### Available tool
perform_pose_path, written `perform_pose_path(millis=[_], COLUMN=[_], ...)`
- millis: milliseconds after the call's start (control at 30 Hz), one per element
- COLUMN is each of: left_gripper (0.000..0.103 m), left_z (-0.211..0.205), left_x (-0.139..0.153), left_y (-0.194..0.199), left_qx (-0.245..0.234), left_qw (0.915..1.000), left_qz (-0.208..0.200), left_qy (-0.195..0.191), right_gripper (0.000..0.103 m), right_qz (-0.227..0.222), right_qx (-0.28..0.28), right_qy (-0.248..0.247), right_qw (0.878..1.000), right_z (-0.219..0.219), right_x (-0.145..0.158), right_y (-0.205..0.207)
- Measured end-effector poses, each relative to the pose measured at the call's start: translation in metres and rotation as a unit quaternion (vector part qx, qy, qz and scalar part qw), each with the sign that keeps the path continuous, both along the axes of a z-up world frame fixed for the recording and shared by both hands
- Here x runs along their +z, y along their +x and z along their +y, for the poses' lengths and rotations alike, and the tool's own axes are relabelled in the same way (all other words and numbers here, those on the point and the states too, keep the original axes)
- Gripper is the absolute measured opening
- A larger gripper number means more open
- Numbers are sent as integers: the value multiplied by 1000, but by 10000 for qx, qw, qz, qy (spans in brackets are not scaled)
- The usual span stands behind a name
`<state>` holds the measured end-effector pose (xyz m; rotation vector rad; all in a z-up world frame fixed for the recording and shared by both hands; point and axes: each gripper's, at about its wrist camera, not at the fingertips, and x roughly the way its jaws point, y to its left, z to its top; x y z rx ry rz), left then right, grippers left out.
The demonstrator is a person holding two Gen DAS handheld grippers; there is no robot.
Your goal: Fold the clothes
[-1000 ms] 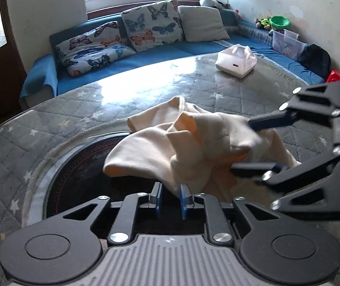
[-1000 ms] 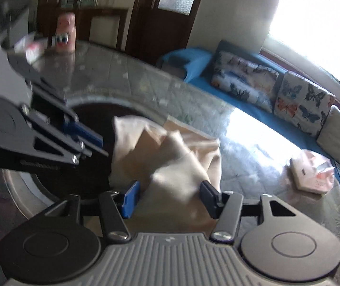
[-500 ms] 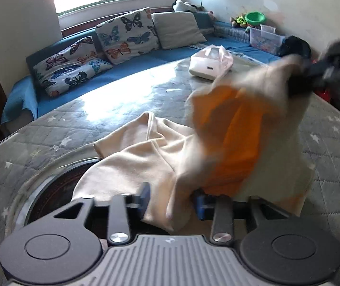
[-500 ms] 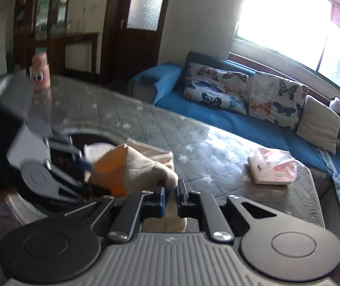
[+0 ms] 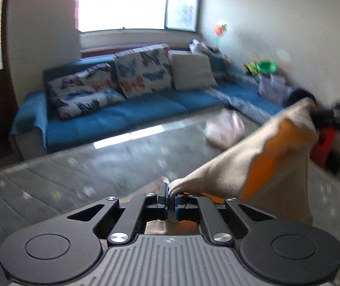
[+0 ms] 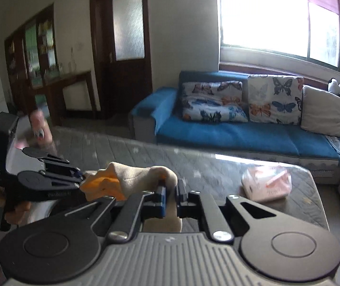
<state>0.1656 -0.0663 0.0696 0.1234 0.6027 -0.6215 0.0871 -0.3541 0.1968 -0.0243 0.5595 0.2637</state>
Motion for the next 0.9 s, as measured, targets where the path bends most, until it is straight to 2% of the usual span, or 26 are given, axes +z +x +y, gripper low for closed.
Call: perform_pose_path(millis=[200, 367, 467, 600, 700, 767, 900], left_gripper=[5, 5, 5, 5, 5, 5, 5], left_z=[18, 33, 44, 59, 65, 65, 57], left_x=[81, 131, 146, 164, 172, 174, 166], left_y=[9, -5, -13, -29, -38, -41, -45], left_qx=[302, 449, 524, 647, 708, 710, 636], left_qw=[9972, 9928, 9915, 9888, 9874, 9874, 9894], left_qz=[-643, -1067, -1130, -1260, -1323, -1332, -1243], left_qy=[-240, -293, -364, -465, -498, -465, -407], right_gripper=[7, 7, 7, 7, 7, 7, 6], right_qz=[-720, -1059, -1127, -990, -875, -836, -630], right_qx=[30, 181, 363, 666, 973, 1078, 1410], right_qy=[83, 156, 345, 806, 852, 713, 581], right_qw=[9974, 9941, 9924, 9896, 9877, 9881, 9863], right_z=[0, 9, 11, 7, 13, 23, 44], right_x=[44, 73, 85, 97, 101, 99, 87], right_y=[13, 8, 0, -13, -28, -38, -57])
